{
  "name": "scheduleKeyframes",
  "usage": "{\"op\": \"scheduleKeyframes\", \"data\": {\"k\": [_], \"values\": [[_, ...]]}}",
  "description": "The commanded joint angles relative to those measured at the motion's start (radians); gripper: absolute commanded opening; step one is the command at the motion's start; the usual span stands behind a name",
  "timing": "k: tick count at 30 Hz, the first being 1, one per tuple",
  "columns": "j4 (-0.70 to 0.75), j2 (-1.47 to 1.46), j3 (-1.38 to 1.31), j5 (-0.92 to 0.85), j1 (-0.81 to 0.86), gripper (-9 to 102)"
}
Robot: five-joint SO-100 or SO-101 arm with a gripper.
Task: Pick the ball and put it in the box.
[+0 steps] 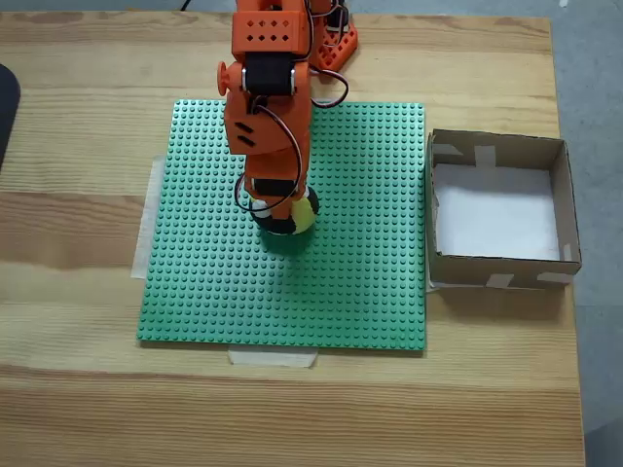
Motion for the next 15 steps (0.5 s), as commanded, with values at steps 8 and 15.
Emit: {"op": "scheduleKeyframes", "data": {"k": [8, 15], "values": [[0.078, 0.017, -0.089, -0.057, 0.025, -1], [0.184, 0.017, -0.219, -0.092, 0.038, -1]]}}
